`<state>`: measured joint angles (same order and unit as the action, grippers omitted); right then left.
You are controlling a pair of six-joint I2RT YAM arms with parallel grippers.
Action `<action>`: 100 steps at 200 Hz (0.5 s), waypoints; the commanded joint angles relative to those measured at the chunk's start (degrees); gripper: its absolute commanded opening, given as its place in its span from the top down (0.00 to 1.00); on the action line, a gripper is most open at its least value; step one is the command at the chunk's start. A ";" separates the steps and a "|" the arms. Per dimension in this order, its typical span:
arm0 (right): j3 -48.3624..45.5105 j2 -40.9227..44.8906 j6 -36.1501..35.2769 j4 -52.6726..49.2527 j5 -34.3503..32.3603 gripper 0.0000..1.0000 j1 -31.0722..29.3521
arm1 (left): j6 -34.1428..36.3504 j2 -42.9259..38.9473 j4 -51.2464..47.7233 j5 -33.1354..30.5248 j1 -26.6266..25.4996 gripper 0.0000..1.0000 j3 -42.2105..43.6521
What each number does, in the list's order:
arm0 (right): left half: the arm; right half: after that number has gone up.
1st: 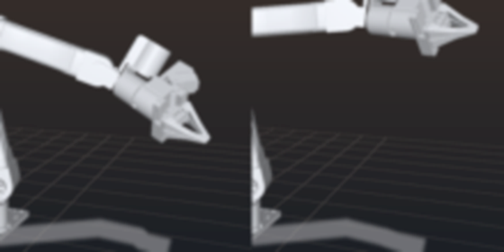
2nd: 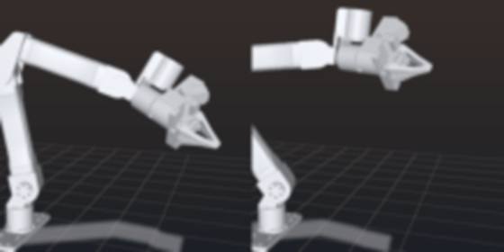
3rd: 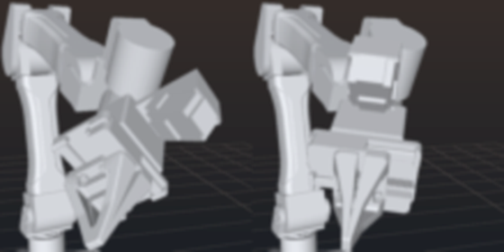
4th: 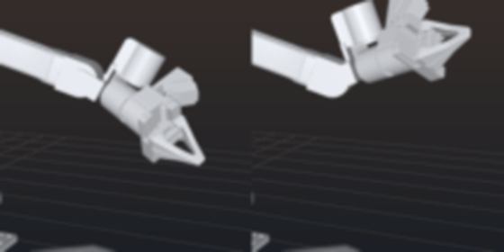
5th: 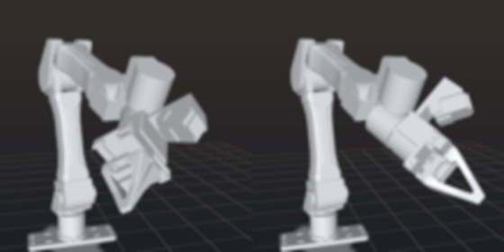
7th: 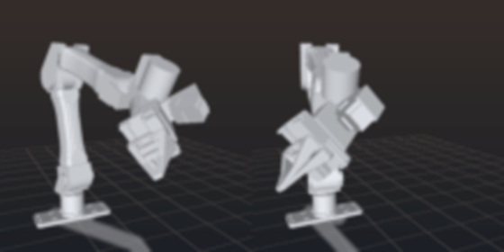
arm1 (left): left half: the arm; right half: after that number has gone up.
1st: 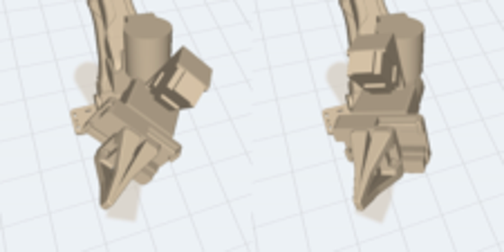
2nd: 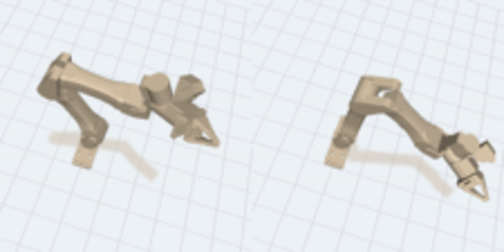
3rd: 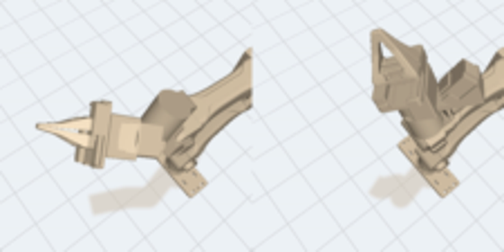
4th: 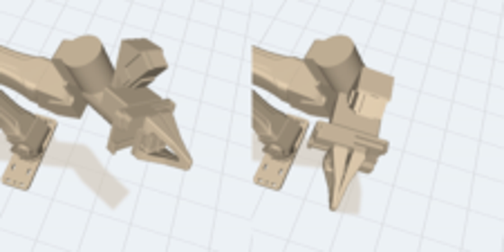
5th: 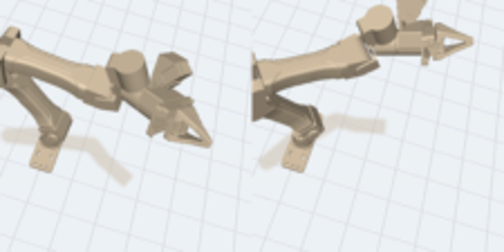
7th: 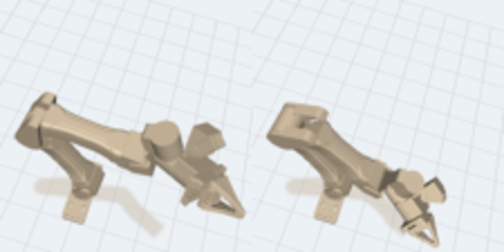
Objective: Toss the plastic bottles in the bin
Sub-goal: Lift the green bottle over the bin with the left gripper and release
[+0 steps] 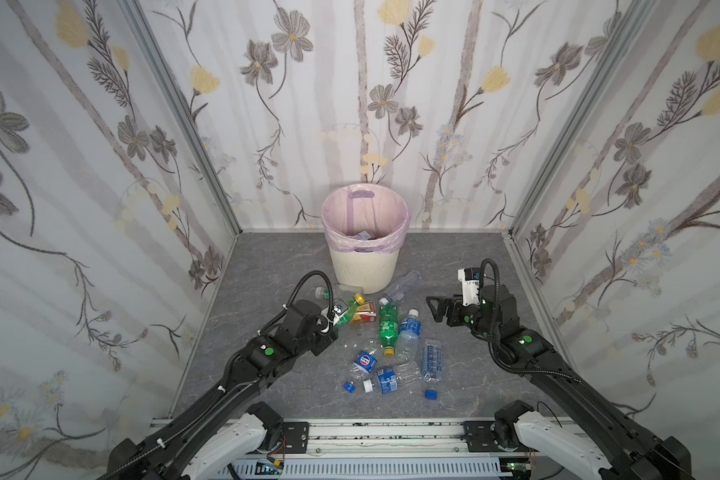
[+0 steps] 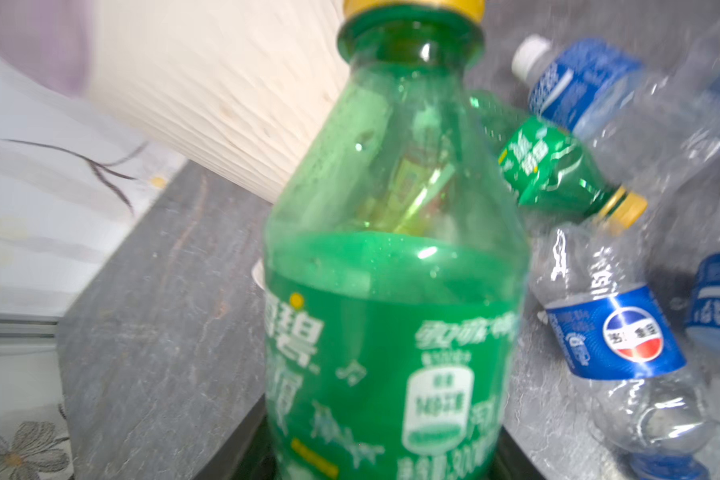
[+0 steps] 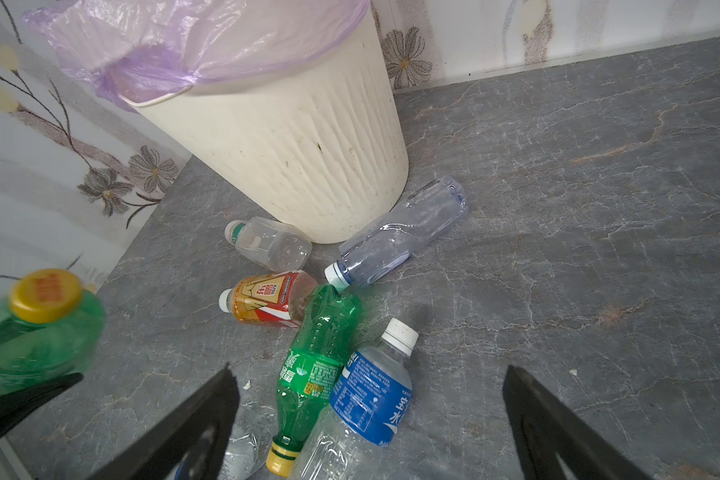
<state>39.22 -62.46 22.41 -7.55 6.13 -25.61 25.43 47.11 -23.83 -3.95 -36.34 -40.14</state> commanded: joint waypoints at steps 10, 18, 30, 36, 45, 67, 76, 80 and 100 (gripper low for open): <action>1.62 -1.45 -0.27 1.14 1.32 0.00 0.03 | -7.48 -6.55 1.25 -2.98 0.09 0.42 -3.90; 1.96 -1.93 -0.27 1.12 1.65 0.00 0.07 | -8.74 -7.49 1.25 -3.77 0.07 0.42 -4.60; 2.39 -2.60 -0.49 0.96 2.11 0.00 0.01 | -11.62 -8.44 1.25 -4.01 0.15 0.40 -5.52; 2.62 -2.82 -0.54 0.76 2.30 0.00 0.00 | -13.43 -8.82 1.25 -3.23 0.18 0.39 -6.01; 3.03 -3.02 -0.53 0.37 2.48 0.00 0.00 | -16.19 -9.45 1.54 -1.20 0.24 0.37 -6.61; 3.23 -2.86 -1.10 -0.50 2.49 0.00 0.03 | -21.47 -10.16 3.96 1.54 0.26 0.38 -6.96; 3.23 -2.76 -1.38 -0.68 2.40 0.00 0.05 | -22.59 -9.59 5.25 1.31 0.22 0.39 -7.34; 3.23 -2.76 -1.59 -0.83 2.31 0.00 0.04 | -22.81 -9.00 5.79 1.20 0.30 0.40 -7.82; 3.23 -3.17 -2.11 -1.28 2.10 0.00 0.07 | -22.76 -2.59 9.53 1.10 0.29 0.40 -13.45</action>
<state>42.00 -65.23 21.52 -8.40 7.75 -25.58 6.15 39.42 -21.71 -3.84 -36.12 -48.56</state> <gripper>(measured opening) 0.996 0.600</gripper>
